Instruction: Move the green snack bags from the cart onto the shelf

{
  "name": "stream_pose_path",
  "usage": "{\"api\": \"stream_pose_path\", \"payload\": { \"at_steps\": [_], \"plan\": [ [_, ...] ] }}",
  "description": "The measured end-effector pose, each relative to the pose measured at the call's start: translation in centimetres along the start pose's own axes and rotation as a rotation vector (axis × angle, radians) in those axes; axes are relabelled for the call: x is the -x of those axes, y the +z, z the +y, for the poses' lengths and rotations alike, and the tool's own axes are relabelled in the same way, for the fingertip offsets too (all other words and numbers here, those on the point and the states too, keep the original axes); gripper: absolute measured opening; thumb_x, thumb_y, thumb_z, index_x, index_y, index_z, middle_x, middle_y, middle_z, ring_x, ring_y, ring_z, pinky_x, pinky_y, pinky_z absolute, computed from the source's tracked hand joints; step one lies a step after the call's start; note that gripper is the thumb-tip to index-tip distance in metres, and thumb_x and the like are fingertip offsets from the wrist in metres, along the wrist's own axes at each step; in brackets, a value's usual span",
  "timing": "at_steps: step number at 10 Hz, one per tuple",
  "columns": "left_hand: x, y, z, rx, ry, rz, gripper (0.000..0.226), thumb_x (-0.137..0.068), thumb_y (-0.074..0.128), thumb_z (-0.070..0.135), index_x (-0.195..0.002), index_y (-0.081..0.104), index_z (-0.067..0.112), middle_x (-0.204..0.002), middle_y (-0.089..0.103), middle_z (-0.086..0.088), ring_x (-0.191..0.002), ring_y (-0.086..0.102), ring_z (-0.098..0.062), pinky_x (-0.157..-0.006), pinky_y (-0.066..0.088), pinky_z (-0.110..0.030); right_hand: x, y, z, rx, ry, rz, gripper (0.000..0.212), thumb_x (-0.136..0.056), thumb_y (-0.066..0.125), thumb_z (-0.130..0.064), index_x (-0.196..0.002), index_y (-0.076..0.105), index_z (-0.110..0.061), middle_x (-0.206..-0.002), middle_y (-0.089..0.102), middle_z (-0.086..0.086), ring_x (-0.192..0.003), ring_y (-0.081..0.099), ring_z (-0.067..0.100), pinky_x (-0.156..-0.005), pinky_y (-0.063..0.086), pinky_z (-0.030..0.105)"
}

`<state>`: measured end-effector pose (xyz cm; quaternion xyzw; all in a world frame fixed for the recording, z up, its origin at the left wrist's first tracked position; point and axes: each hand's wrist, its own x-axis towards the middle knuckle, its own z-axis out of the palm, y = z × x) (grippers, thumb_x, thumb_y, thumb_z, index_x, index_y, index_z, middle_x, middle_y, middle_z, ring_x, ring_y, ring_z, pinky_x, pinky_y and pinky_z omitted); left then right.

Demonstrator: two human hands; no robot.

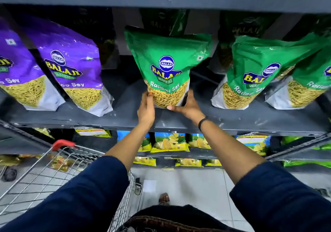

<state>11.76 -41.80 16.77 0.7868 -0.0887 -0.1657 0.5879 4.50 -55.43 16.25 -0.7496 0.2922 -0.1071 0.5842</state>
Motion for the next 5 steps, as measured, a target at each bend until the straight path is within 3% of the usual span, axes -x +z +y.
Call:
{"api": "stream_pose_path", "payload": {
  "at_steps": [1,2,3,4,5],
  "plan": [
    [0.6,0.4,0.5,0.093,-0.035,0.038,0.052,-0.087,0.027,0.050,-0.125,0.045,0.018,-0.133,0.054,-0.012,-0.123,0.046,-0.028,-0.106,0.033,-0.035,0.8,0.1,0.2,-0.026,-0.029,0.040,0.096,-0.050,0.088,-0.023,-0.129,0.034,-0.014,-0.136,0.049,0.008,-0.124,0.048,0.021,-0.102,0.043,0.036],
    [1.9,0.4,0.5,0.088,-0.018,0.144,0.043,-0.096,0.029,0.037,-0.127,0.045,0.012,-0.134,0.053,-0.015,-0.123,0.047,-0.028,-0.097,0.034,-0.029,1.8,-0.2,0.5,-0.051,-0.032,0.066,0.101,-0.053,0.086,-0.024,-0.136,0.030,-0.017,-0.134,0.048,0.003,-0.121,0.048,0.016,-0.104,0.042,0.036],
    [4.7,0.4,-1.2,-0.084,0.076,0.261,0.036,-0.097,0.033,0.026,-0.110,0.056,0.002,-0.113,0.063,-0.024,-0.107,0.055,-0.037,-0.085,0.040,-0.035,4.2,-1.3,1.2,-0.112,0.021,0.170,0.071,-0.071,0.076,-0.020,-0.131,0.040,-0.011,-0.109,0.054,0.005,-0.102,0.053,0.017,-0.094,0.045,0.030],
    [7.1,0.8,-1.6,-0.199,0.195,0.264,0.042,-0.092,0.030,0.032,-0.100,0.059,0.003,-0.100,0.068,-0.022,-0.095,0.057,-0.038,-0.078,0.040,-0.038,6.4,-1.9,1.2,-0.121,-0.015,0.212,0.040,-0.079,0.068,-0.023,-0.114,0.056,-0.010,-0.092,0.062,0.008,-0.087,0.062,0.020,-0.084,0.049,0.031],
    [10.0,1.5,-0.1,-0.379,0.415,0.308,0.041,-0.087,0.026,0.034,-0.094,0.058,0.010,-0.091,0.069,-0.013,-0.087,0.054,-0.034,-0.075,0.037,-0.039,9.4,-2.9,0.7,-0.203,-0.113,0.241,0.013,-0.086,0.058,-0.024,-0.091,0.062,-0.013,-0.069,0.063,0.003,-0.058,0.063,0.004,-0.064,0.051,0.029]
  ]
}}
